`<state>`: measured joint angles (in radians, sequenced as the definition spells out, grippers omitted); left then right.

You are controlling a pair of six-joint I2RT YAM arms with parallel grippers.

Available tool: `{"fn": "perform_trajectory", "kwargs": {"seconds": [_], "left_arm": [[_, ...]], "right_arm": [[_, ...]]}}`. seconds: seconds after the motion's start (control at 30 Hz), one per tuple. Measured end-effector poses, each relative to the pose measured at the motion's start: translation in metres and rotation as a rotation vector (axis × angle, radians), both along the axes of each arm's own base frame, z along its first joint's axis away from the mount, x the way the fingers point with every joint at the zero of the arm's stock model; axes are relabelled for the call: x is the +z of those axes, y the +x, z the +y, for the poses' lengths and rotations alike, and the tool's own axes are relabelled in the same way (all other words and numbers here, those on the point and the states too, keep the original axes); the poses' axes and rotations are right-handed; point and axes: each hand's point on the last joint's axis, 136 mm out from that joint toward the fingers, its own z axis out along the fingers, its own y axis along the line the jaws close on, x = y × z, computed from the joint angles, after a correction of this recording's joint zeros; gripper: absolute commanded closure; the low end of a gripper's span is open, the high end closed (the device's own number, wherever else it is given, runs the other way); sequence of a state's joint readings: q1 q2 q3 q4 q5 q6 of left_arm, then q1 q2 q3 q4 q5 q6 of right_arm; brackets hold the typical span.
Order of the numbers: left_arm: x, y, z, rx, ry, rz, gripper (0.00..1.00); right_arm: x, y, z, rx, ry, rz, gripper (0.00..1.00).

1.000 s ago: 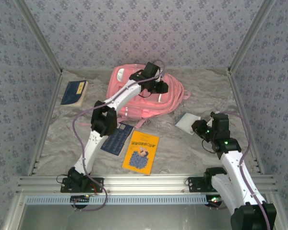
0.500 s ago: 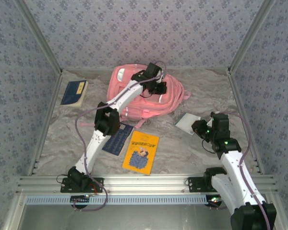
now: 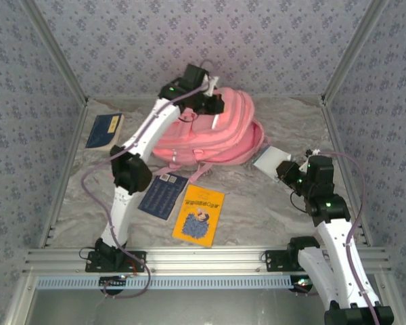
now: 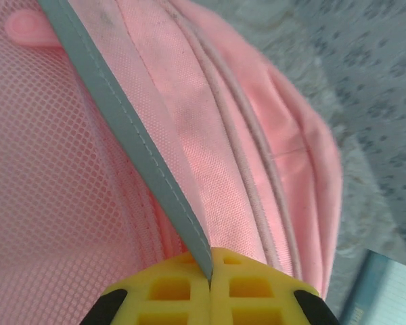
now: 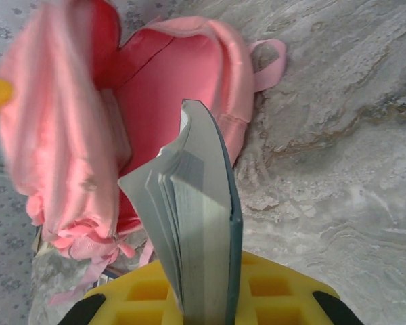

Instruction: Pack the student bag

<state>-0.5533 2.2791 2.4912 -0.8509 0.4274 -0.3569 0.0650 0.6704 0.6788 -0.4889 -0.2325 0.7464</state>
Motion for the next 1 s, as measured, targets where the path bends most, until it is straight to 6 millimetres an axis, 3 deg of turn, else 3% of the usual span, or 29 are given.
{"fn": "perform_trajectory", "kwargs": {"seconds": [0.1,0.2,0.63,0.73,1.0], "left_arm": [[0.042,-0.004,0.030,0.013,-0.042,-0.042,1.00],[0.060,-0.016,0.044,-0.017,-0.084,-0.024,1.00],[0.042,-0.071,0.026,-0.254,-0.172,0.142,1.00],[0.049,-0.077,0.030,-0.262,-0.187,0.143,1.00],[0.066,-0.084,0.040,-0.267,-0.221,0.121,1.00]], "right_arm": [[0.001,0.002,0.006,0.030,0.019,0.003,1.00],[0.002,0.009,0.016,0.076,0.055,-0.003,1.00],[0.026,0.049,0.084,0.319,0.183,-0.058,1.00],[0.019,0.062,0.099,0.353,0.209,-0.039,1.00],[-0.024,0.104,0.145,0.383,0.304,0.035,1.00]]}}
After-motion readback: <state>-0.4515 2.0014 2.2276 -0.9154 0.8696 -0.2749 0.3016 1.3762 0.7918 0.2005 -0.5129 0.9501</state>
